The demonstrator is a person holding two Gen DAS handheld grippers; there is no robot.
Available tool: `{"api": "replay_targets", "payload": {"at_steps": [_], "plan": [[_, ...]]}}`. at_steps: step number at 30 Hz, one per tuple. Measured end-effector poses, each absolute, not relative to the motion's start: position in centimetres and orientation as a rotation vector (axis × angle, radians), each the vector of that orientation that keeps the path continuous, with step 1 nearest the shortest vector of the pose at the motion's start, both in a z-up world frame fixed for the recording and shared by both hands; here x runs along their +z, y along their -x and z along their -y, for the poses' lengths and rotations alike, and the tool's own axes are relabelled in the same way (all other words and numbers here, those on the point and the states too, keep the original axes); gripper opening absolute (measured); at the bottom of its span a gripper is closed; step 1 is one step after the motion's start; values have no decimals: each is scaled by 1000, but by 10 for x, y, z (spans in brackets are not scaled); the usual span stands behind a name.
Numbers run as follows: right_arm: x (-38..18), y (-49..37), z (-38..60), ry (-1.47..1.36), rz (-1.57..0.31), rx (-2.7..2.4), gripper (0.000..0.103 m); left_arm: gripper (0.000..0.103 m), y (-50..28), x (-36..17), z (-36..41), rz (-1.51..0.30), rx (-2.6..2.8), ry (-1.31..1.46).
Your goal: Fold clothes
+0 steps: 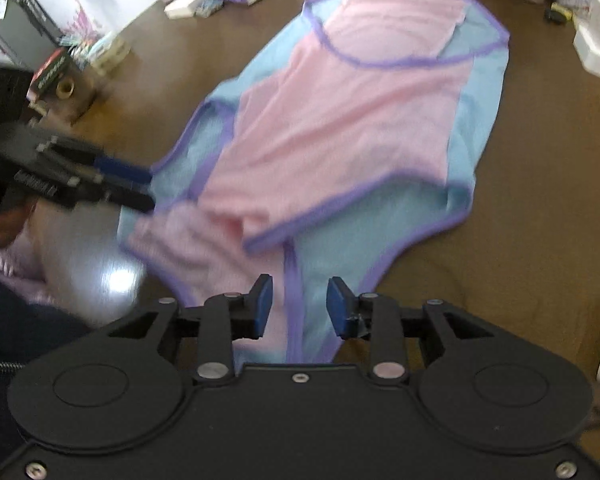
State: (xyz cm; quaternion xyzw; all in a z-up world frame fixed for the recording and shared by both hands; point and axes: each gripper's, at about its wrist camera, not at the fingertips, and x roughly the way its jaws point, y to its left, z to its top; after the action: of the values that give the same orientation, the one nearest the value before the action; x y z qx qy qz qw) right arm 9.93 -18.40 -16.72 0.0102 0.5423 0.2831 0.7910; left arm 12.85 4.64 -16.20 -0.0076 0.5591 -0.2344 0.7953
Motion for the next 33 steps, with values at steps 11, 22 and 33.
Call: {"api": "replay_targets", "payload": {"at_steps": [11, 22, 33], "plan": [[-173, -75, 186, 19, -1197, 643, 6, 9, -98, -161, -51, -1253, -602, -38], [-160, -66, 185, 107, -1164, 640, 54, 21, -79, -156, -52, -1231, -526, -55], [-161, -61, 188, 122, -1097, 707, 26, 42, -78, -157, -47, -1198, -420, 0]]}}
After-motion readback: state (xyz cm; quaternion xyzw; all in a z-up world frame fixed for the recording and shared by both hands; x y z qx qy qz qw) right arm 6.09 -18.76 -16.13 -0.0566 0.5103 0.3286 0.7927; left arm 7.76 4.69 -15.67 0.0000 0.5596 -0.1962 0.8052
